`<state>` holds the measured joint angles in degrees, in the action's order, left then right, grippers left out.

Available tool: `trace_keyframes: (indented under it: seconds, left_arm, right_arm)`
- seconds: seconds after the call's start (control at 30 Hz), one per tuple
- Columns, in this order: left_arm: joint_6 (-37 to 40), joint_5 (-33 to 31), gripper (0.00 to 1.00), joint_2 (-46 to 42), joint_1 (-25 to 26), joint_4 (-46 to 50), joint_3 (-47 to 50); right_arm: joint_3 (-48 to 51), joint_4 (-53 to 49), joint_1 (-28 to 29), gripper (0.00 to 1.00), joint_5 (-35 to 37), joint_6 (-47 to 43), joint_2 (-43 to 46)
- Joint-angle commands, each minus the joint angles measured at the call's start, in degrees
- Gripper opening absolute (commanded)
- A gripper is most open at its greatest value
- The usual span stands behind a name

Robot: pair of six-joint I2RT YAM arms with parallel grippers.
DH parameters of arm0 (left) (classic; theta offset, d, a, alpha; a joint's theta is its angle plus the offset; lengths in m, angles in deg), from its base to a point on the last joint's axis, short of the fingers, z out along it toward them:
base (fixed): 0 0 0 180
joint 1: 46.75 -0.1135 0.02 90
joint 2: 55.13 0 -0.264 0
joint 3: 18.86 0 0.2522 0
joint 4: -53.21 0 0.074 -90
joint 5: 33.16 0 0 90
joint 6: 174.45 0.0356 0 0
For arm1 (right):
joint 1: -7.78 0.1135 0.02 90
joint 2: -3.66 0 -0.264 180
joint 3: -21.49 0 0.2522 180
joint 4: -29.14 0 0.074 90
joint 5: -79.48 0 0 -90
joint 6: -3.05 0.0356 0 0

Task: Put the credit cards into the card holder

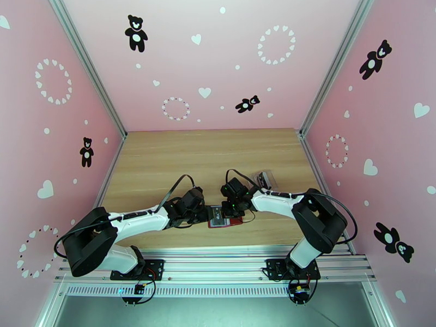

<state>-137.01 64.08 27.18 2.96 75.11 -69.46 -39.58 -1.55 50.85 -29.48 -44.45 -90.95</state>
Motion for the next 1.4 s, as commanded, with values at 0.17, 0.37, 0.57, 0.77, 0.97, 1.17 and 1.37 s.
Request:
trace_keyframes:
  seconds: [0.17,0.37,0.57,0.77,0.97,1.17,1.37]
  left_arm:
    - [0.5,0.8,0.44,0.5,0.2,-0.8,0.1]
    - [0.3,0.8,0.44,0.4,0.2,-1.1,0.5]
    - [0.4,0.8,0.44,0.4,0.2,-0.9,0.4]
    - [0.3,0.7,0.44,0.4,0.2,-1.0,0.6]
    - [0.3,0.6,0.44,0.5,0.2,-1.0,0.6]
    - [0.3,0.7,0.44,0.3,0.2,-1.1,0.5]
    - [0.3,2.2,0.44,0.9,0.5,-2.5,-0.1]
  right_arm:
    - [1.7,0.4,0.3,0.02,0.1,1.3,3.7]
    - [1.8,-0.8,0.3,0.02,1.1,1.1,5.1]
    - [1.9,-1.1,0.3,0.02,1.8,0.8,3.2]
    - [2.5,-0.6,0.3,0.02,2.5,0.3,1.6]
    - [3.4,0.7,0.3,0.02,2.2,0.1,-0.5]
    - [3.8,0.5,0.3,0.02,3.0,-0.4,-1.9]
    - [4.2,0.6,0.3,0.02,3.4,-0.6,-2.1]
